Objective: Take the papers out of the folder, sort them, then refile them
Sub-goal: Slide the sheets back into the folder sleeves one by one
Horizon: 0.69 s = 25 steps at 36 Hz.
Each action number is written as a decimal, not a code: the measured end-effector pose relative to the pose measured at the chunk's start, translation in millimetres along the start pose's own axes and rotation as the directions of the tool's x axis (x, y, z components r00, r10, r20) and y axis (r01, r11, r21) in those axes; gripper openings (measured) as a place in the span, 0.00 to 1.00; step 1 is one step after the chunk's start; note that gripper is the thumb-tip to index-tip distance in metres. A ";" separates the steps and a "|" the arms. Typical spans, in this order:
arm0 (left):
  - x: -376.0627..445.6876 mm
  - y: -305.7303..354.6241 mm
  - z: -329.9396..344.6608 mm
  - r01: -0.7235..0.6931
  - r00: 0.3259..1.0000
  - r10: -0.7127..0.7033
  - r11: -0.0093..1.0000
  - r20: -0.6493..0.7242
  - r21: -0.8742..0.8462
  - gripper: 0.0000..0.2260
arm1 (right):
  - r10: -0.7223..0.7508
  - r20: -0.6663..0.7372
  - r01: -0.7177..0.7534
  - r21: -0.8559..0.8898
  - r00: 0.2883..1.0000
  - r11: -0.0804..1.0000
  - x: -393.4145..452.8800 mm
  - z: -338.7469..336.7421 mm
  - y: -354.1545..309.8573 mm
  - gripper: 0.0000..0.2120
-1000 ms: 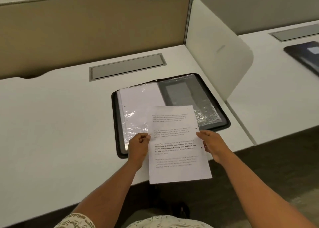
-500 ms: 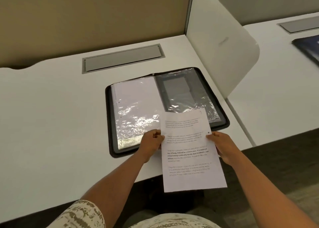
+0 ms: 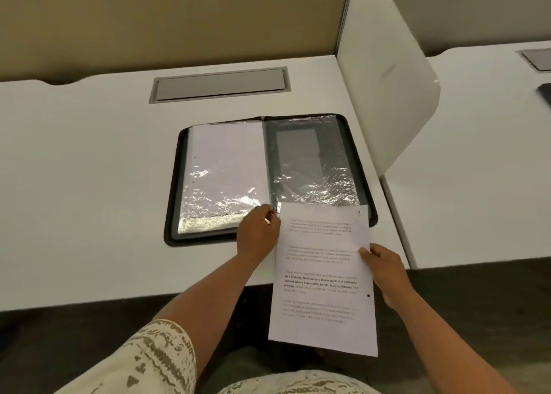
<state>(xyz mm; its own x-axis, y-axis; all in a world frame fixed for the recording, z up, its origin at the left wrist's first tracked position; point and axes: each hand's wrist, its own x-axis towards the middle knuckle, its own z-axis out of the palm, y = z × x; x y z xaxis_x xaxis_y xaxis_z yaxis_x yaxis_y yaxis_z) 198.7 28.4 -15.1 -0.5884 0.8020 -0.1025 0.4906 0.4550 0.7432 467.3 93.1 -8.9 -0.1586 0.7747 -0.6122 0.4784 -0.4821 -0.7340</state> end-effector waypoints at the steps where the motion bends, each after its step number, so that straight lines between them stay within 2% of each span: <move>1: 3.4 6.0 5.0 -0.033 0.999 0.033 0.999 -0.003 0.020 0.06 | 0.004 0.006 -0.004 -0.009 1.000 1.000 -0.8 -3.8 2.9 0.12; 6: 16.0 30.4 31.3 -0.189 0.982 0.186 0.973 0.039 0.131 0.09 | -0.017 -0.015 0.016 -0.064 1.000 0.998 -0.3 -27.2 10.9 0.18; 10: 20.4 33.5 50.3 -0.366 0.928 0.322 0.878 0.186 0.307 0.11 | -0.037 0.009 0.037 -0.097 0.999 0.995 1.8 -44.8 12.4 0.15; 13: 23.5 31.3 58.6 -0.441 0.893 0.358 0.817 0.274 0.372 0.12 | -0.026 0.055 0.032 -0.116 0.998 0.993 3.7 -50.1 13.0 0.14; 18: 34.6 32.0 60.4 -0.511 0.858 0.413 0.745 0.305 0.428 0.09 | -0.017 0.139 0.038 -0.154 0.990 0.987 8.1 -45.2 7.0 0.16; 25: 44.3 33.2 53.7 -0.561 0.826 0.475 0.650 0.302 0.513 0.12 | -0.023 0.185 0.050 -0.146 0.982 0.988 15.7 -37.5 -7.8 0.09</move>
<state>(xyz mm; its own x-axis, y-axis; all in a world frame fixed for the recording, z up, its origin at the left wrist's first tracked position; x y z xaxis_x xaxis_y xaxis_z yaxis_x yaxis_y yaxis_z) 223.4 99.8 -30.5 -0.0588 0.9959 0.0683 0.9786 0.0440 0.2012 493.4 124.4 -1.8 -0.3264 0.6964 -0.6391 0.5905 -0.3778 -0.7132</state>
